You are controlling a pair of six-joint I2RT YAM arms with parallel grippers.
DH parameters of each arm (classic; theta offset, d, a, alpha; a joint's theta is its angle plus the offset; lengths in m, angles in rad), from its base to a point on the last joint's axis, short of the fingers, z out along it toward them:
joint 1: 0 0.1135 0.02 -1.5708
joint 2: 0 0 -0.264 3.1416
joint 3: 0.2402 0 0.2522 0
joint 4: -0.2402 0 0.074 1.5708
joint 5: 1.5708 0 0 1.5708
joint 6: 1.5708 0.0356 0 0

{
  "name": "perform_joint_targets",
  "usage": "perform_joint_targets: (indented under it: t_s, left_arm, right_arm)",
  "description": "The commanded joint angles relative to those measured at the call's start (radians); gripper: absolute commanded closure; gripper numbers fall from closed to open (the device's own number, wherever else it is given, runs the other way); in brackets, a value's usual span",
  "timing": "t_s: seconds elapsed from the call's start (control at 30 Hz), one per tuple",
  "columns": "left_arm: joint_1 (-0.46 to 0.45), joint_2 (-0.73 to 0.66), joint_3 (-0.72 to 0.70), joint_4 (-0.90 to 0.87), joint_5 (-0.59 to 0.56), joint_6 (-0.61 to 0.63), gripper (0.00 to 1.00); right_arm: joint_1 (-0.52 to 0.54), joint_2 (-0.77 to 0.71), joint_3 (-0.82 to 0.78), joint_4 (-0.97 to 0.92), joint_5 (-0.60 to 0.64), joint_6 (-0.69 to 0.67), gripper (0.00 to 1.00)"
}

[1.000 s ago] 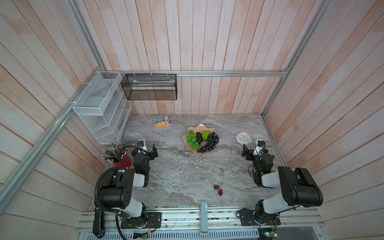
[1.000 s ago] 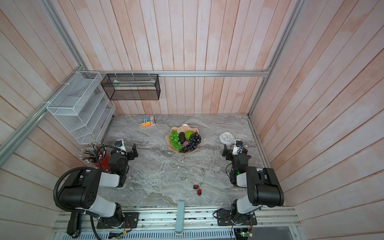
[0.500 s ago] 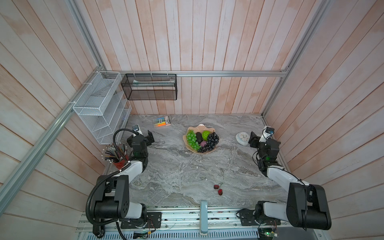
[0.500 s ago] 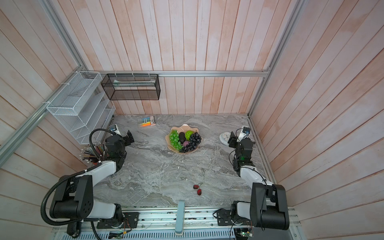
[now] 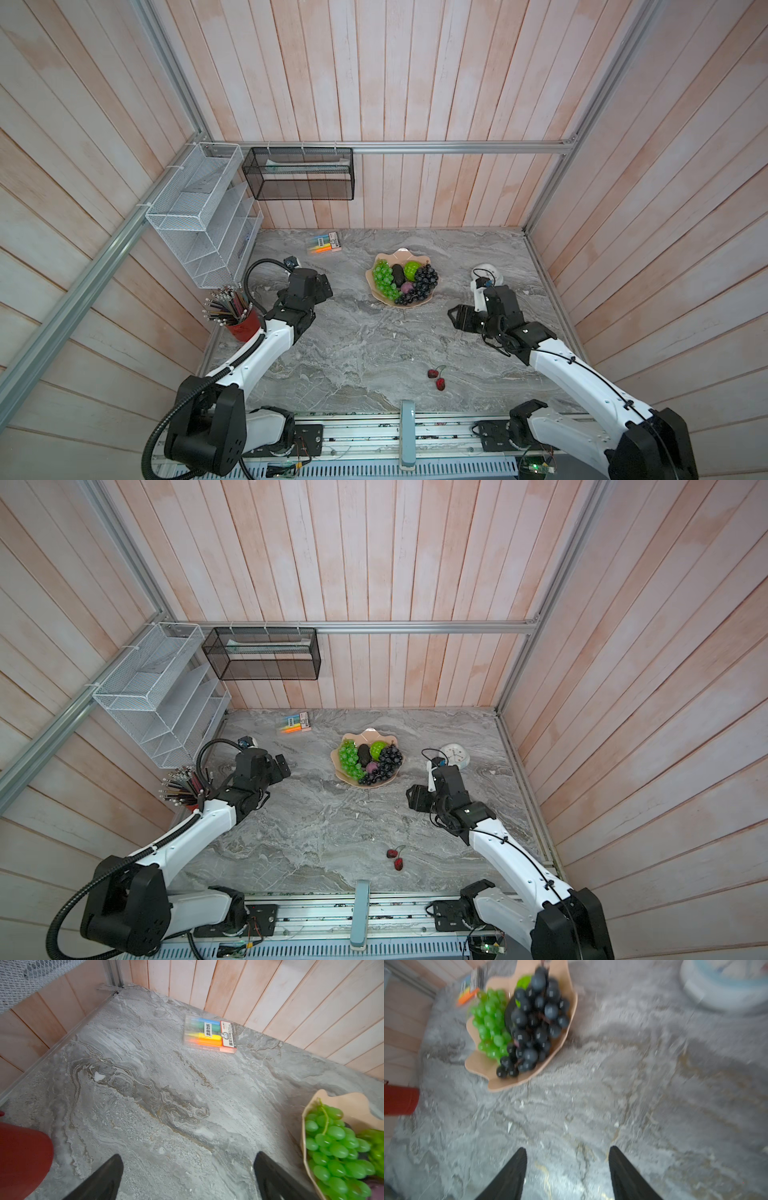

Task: Arrange fruit in a fruit bowl
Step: Pick up the fruits from the bottom-center of the table.

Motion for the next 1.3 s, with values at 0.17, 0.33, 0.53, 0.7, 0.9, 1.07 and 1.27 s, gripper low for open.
perform_joint_targets:
  t_s: [0.17,0.33,0.53,0.7,0.9,1.07,1.27]
  left_arm:
    - [-0.001,-0.062,0.012,-0.047,0.086,-0.063,0.0]
    - [-0.001,-0.093,-0.011,-0.04,0.109,-0.078,0.0]
    - [-0.001,-0.129,-0.042,-0.025,0.109,-0.078,0.0]
    - [-0.001,-0.15,-0.05,-0.025,0.11,-0.073,0.0]
    - [-0.001,-0.179,-0.061,-0.022,0.104,-0.072,0.0]
    - [-0.001,-0.186,-0.063,-0.028,0.106,-0.065,0.0]
    - [-0.001,-0.191,-0.06,-0.034,0.106,-0.065,0.0]
  right_arm:
    - [0.188,0.035,-0.104,-0.129,-0.139,0.276,0.37]
    - [0.195,0.065,-0.098,-0.148,-0.125,0.284,0.4]
    - [0.196,0.148,-0.131,-0.083,-0.187,0.291,0.5]
    - [0.197,0.15,-0.13,-0.1,-0.165,0.281,0.54]
    - [0.196,0.208,-0.128,-0.045,-0.172,0.269,0.66]
    - [0.195,0.242,-0.134,0.006,-0.177,0.266,0.78]
    - [0.192,0.222,-0.115,0.03,-0.142,0.241,0.94]
